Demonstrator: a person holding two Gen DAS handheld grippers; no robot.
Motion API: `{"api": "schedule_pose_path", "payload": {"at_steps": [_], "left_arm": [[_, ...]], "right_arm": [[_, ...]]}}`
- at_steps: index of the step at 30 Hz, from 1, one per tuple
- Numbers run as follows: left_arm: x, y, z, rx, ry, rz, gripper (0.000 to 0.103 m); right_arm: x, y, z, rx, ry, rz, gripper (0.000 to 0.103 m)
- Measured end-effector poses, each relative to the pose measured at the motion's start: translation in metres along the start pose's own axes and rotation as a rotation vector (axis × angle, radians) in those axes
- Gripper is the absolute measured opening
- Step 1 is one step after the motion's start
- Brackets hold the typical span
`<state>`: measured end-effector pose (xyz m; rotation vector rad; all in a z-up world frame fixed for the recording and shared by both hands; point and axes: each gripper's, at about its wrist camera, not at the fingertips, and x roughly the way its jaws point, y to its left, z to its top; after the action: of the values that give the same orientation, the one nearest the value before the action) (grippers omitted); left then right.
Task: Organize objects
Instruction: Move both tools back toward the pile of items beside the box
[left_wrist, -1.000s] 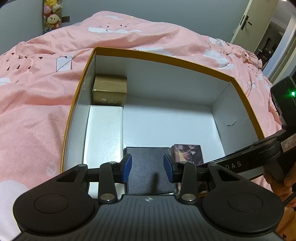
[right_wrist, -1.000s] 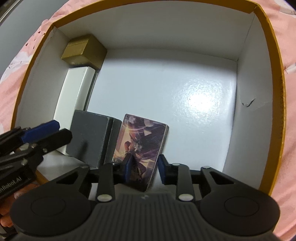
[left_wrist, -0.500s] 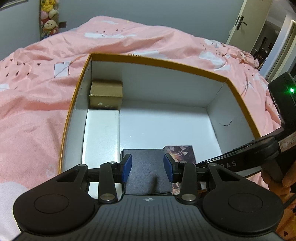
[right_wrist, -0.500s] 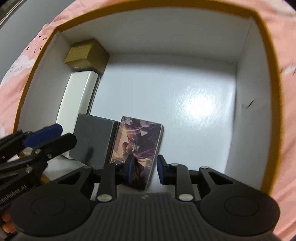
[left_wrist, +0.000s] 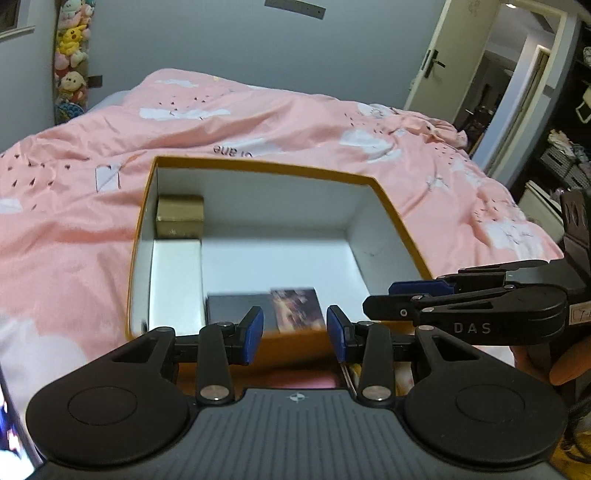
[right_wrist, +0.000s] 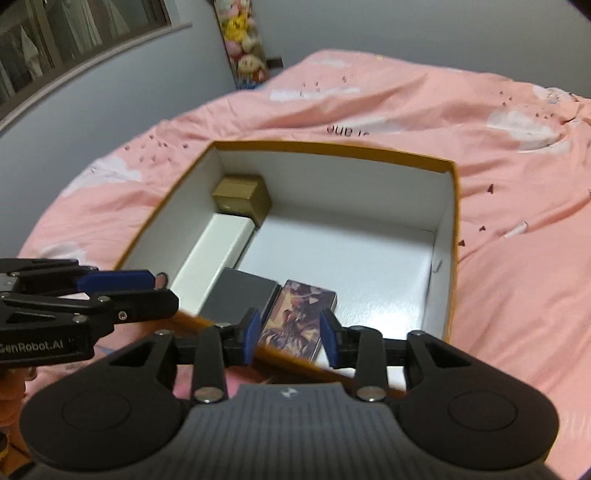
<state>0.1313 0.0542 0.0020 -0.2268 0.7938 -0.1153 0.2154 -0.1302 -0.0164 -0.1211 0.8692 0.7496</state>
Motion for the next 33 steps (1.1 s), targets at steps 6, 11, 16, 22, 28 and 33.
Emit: {"api": "schedule_pose_path", "payload": {"at_steps": [6,11,16,22,28,33], "left_arm": [[-0.015,-0.003,-0.032,0.012,0.068,0.014,0.047],[-0.018,-0.01,-0.065,0.041,0.178,0.008,0.049],[-0.017,-0.017,-0.088,0.083,0.265,0.015,0.054],[-0.017,-0.024,-0.106,0.157,0.334,-0.006,0.062],[-0.003,-0.024,-0.11,0.163,0.34,0.003,0.059],[-0.004,-0.025,-0.107,0.167,0.299,-0.008,0.034]], "right_arm": [[-0.017,0.022,-0.038,-0.025,-0.013,0.006,0.042],[-0.021,0.042,-0.071,-0.094,0.057,0.049,0.042],[-0.014,0.051,-0.097,-0.153,0.148,0.031,0.042],[-0.008,0.056,-0.118,-0.22,0.216,-0.002,0.041],[-0.002,0.064,-0.127,-0.281,0.245,-0.007,0.041],[-0.005,0.068,-0.126,-0.322,0.235,-0.013,0.041]]}}
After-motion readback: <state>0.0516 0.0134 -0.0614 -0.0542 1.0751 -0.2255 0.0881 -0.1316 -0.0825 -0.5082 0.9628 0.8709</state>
